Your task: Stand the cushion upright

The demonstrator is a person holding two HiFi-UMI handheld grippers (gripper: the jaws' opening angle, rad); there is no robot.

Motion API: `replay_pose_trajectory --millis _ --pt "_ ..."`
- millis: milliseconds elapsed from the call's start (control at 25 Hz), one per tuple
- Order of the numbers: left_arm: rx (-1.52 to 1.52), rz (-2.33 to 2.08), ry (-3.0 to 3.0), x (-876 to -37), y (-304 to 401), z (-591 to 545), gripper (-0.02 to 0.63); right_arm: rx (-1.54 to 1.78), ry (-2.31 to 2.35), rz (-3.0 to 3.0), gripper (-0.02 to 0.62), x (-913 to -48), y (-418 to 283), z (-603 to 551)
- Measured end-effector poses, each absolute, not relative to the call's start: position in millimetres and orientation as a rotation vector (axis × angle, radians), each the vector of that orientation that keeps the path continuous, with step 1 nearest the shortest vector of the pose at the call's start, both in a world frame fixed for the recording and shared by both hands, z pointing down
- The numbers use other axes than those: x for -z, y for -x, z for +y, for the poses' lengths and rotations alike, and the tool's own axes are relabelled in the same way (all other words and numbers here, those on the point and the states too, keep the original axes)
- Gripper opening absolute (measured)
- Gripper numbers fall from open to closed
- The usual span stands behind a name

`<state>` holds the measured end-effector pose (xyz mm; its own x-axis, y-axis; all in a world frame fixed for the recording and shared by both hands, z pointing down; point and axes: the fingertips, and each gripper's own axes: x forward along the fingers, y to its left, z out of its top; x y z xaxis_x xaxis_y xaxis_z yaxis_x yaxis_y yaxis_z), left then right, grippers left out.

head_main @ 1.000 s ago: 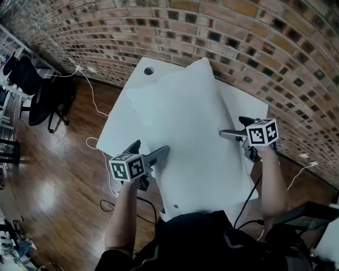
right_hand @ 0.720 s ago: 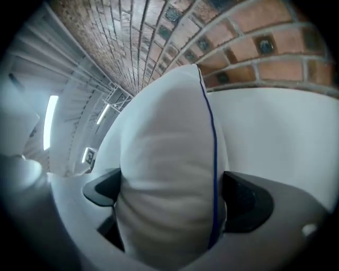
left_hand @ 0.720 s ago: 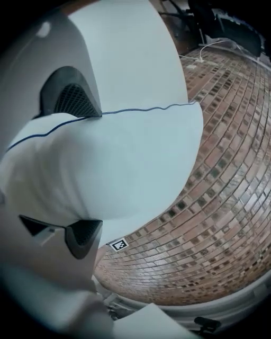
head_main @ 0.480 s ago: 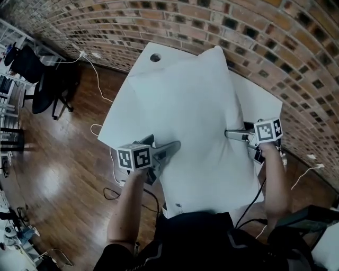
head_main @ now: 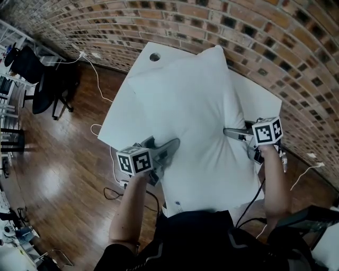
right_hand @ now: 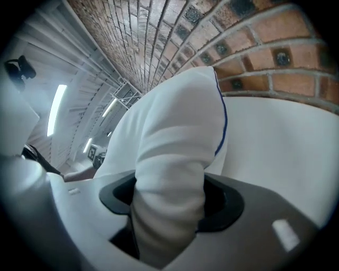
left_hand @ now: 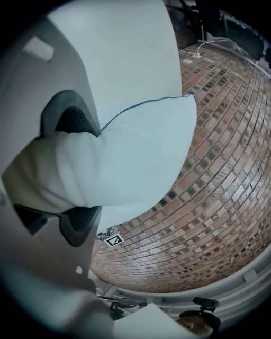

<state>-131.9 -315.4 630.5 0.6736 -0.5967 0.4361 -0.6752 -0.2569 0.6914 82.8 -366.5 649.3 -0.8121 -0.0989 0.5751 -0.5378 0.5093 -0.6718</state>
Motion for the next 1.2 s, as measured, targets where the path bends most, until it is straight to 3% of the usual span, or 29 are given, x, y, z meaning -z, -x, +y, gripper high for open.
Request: replay_pose_trajectory --millis 240,440,1200 --pt "-0.108 -1.032 -1.959 -612.2 131.5 -306.8 0.264 -1.127 -0.568 -2.301 0.256 -634.8 -81.0 -358.4" --pt "-0.099 -1.078 -2.013 -586.9 133.0 -308.8 0.198 -0.995 -0.683 -2.349 0.196 -599.6 -75.8 -355.9" --pt "0.038 -1.112 -2.654 -380.3 118.5 -303.9 0.184 -0.441 -1.183 -2.684 0.187 -398.1 -92.0 -313.7"
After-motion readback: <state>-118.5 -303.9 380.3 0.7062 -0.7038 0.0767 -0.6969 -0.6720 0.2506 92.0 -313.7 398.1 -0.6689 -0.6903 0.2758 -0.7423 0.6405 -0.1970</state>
